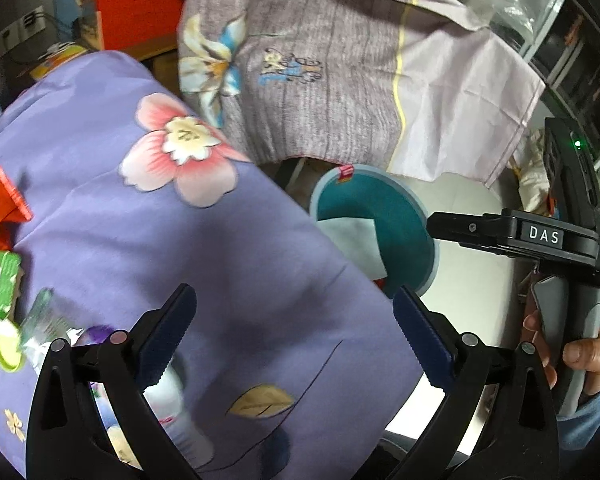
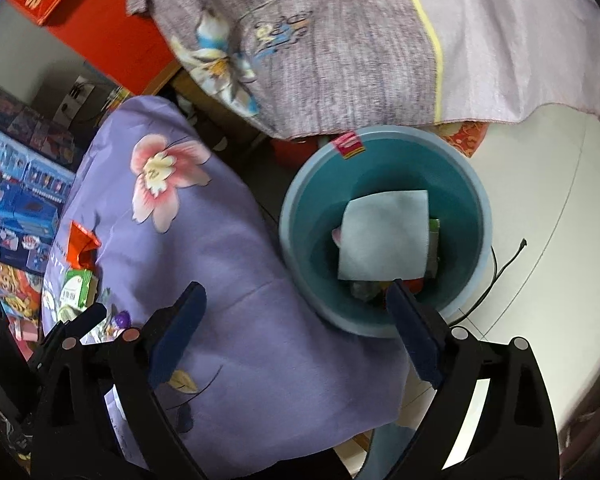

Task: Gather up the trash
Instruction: 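Move both tools back from the bucket to the items on the table, then grasp the red cola can with the left tool while the right tool grasps the green-white medicine box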

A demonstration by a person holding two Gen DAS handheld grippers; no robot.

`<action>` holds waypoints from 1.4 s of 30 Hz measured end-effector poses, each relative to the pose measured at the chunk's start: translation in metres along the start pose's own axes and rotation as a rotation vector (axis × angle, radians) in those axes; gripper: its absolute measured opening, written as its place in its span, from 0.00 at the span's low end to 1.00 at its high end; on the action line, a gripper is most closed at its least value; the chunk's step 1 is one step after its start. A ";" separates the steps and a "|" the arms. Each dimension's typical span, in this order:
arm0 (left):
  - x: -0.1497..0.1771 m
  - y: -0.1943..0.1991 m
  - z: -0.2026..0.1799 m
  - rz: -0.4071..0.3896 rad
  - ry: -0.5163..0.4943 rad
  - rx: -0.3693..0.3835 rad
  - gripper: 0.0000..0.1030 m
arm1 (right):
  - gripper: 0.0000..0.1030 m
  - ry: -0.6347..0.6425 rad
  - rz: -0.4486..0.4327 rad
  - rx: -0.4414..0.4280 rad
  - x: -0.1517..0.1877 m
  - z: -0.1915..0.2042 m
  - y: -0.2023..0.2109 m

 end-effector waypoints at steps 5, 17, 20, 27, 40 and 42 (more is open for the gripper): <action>0.015 0.020 0.032 -0.023 0.048 -0.020 0.96 | 0.85 0.048 0.024 0.012 0.010 0.031 -0.006; 0.069 0.083 0.153 -0.082 0.260 -0.098 0.96 | 0.85 0.256 0.107 0.030 0.041 0.148 -0.039; 0.086 0.101 0.187 -0.097 0.323 -0.119 0.96 | 0.85 0.322 0.137 0.029 0.052 0.182 -0.051; 0.131 0.135 0.265 -0.119 0.500 -0.176 0.96 | 0.85 0.467 0.183 0.052 0.068 0.260 -0.076; 0.182 0.165 0.388 -0.189 0.938 -0.178 0.96 | 0.85 0.812 0.232 0.154 0.095 0.380 -0.141; 0.183 0.163 0.395 -0.190 0.954 -0.177 0.96 | 0.85 0.849 0.238 0.157 0.095 0.395 -0.151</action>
Point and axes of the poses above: each gripper's, at about its wrist camera, not at the fingertips, and y roughly against the way its jaws point, z to its left, x to its underside, the point moved 8 cm from there along -y, roughly the way its jaws point, and after that the axes turned 5 degrees about z, right-handed, at the moved point
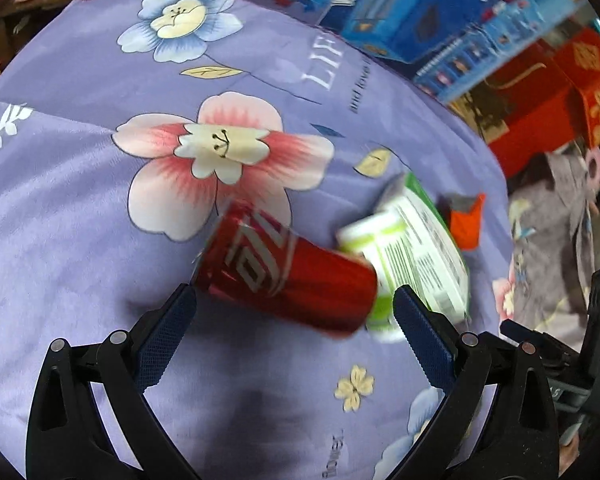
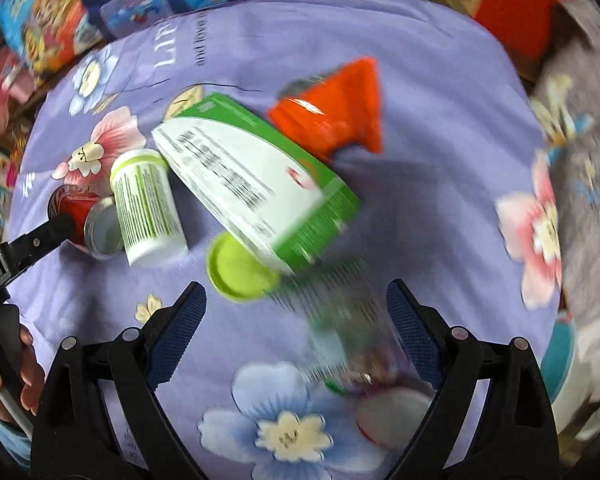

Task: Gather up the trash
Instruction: 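Grasp the red cola can with the left tool while the right tool grasps the green-white medicine box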

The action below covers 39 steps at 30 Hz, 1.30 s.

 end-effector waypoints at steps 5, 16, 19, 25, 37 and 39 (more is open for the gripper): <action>-0.011 -0.020 0.004 0.005 -0.001 -0.039 0.96 | 0.85 0.072 0.023 0.007 -0.026 0.018 -0.018; -0.022 -0.038 0.027 0.029 -0.136 -0.158 0.96 | 0.87 0.192 0.098 -0.034 -0.067 0.022 -0.051; -0.019 -0.037 0.031 0.033 -0.168 -0.171 0.96 | 0.89 0.208 0.110 -0.068 -0.074 0.025 -0.060; -0.015 -0.039 0.022 0.019 -0.256 -0.202 0.82 | 0.89 0.187 0.109 -0.170 -0.079 0.030 -0.071; -0.003 -0.022 0.009 -0.019 -0.310 -0.203 0.57 | 0.70 0.107 0.013 -0.252 -0.050 0.037 -0.029; 0.004 -0.018 0.001 -0.015 -0.324 -0.170 0.57 | 0.70 0.088 -0.006 -0.261 -0.039 0.030 -0.015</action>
Point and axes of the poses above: each gripper's, at about its wrist camera, not at the fingertips, and y roughly against the way its jaws point, z to its left, x to its underside, the point moved 8 cm from there along -y, roughly the way its jaws point, and after that the axes turned 5 degrees about z, right-handed, at the moved point
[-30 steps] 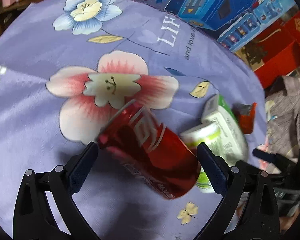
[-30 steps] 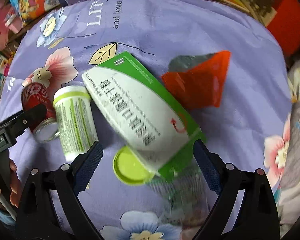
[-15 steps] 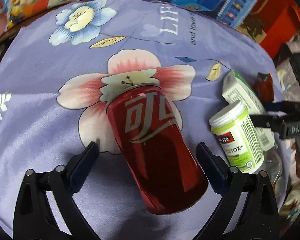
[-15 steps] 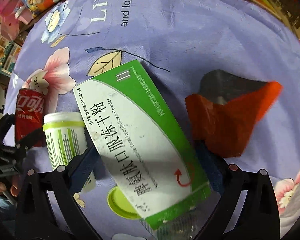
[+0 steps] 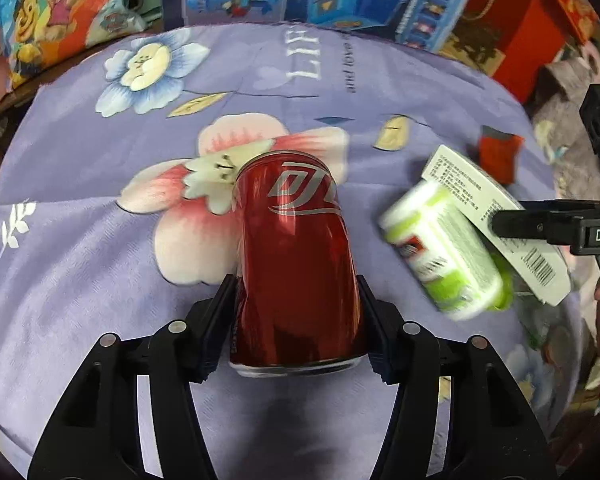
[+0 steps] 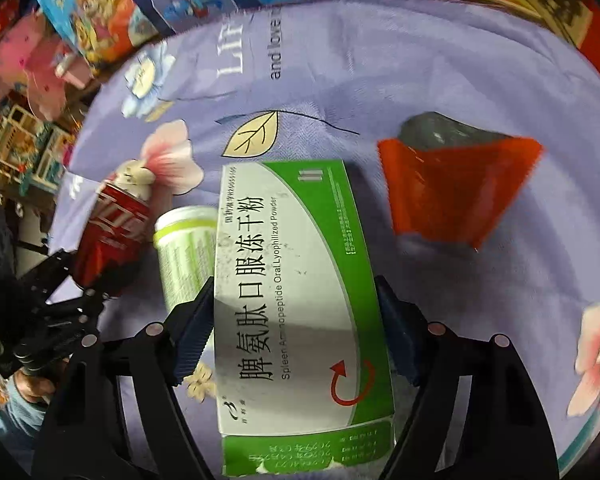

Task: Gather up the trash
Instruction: 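Grasp the red cola can with the left tool while the right tool grasps the green-white medicine box, then carry the can and box over the teal bucket and open both tools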

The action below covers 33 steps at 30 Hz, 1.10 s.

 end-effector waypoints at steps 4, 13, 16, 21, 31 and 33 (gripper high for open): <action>0.007 0.010 -0.021 -0.013 -0.031 0.027 0.57 | 0.69 -0.050 -0.031 -0.021 0.020 -0.011 0.022; 0.013 0.042 -0.082 -0.063 -0.117 0.087 0.57 | 0.69 -0.163 -0.129 -0.038 0.073 -0.053 0.072; 0.015 0.052 -0.110 -0.078 -0.166 0.103 0.57 | 0.69 -0.214 -0.173 -0.052 0.092 -0.073 0.093; 0.020 0.058 -0.164 -0.079 -0.258 0.139 0.57 | 0.69 -0.306 -0.241 -0.065 0.126 -0.111 0.121; 0.051 0.053 -0.311 -0.034 -0.490 0.248 0.57 | 0.69 -0.531 -0.380 -0.054 0.224 -0.214 0.179; 0.060 0.049 -0.341 -0.018 -0.536 0.268 0.57 | 0.69 -0.581 -0.404 -0.033 0.246 -0.236 0.188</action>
Point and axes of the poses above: each gripper's, at about its wrist camera, not at the fingertips, and y roughly against the way its jaws point, z to its left, x to its underside, the point moved 8 cm from there along -y, roughly the way its jaws point, and after that the axes turned 5 degrees about z, right-handed, at the moved point
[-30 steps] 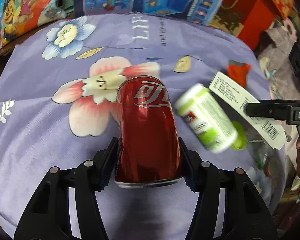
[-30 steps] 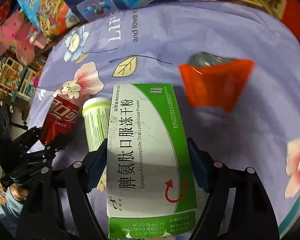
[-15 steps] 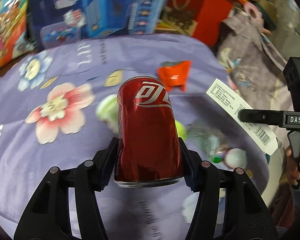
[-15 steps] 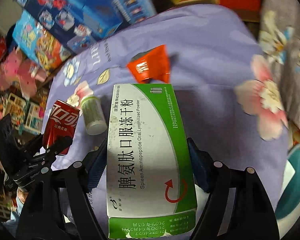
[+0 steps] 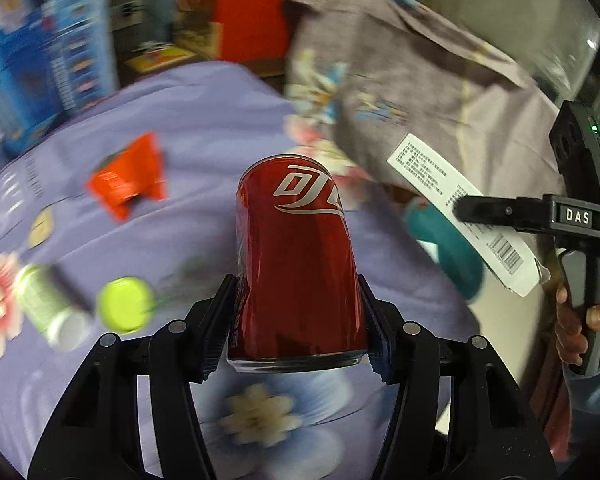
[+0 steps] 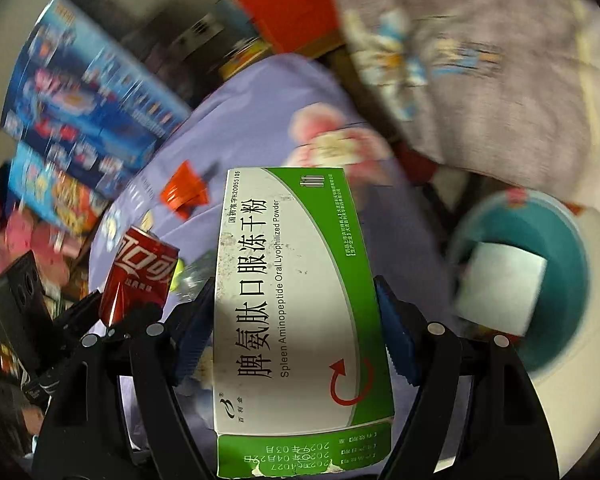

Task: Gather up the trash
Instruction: 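Carry the can and box over the teal bucket and open both tools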

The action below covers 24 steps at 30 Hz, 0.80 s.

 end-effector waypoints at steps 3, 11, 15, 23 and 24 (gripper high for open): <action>-0.005 -0.016 -0.033 0.021 -0.058 0.025 0.57 | 0.70 -0.071 -0.052 0.044 0.002 -0.046 0.025; -0.015 -0.067 -0.115 0.095 -0.183 0.086 0.55 | 0.70 -0.213 -0.086 0.164 0.012 -0.142 0.043; -0.018 -0.090 -0.142 0.122 -0.216 0.106 0.54 | 0.70 -0.253 -0.071 0.185 0.013 -0.168 0.033; -0.029 -0.113 -0.168 0.155 -0.235 0.123 0.54 | 0.71 -0.298 -0.050 0.188 0.009 -0.200 0.014; -0.029 -0.114 -0.169 0.158 -0.235 0.123 0.54 | 0.71 -0.310 -0.048 0.181 0.009 -0.204 0.013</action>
Point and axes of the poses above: each gripper's, at about its wrist camera, not at the fingertips, and y roughly against the way its jaws point, z to its left, x to its underside, the point moved 8 cm from there along -y, roughly the way its jaws point, and after that the axes turned 5 degrees about z, right-handed, at the moved point
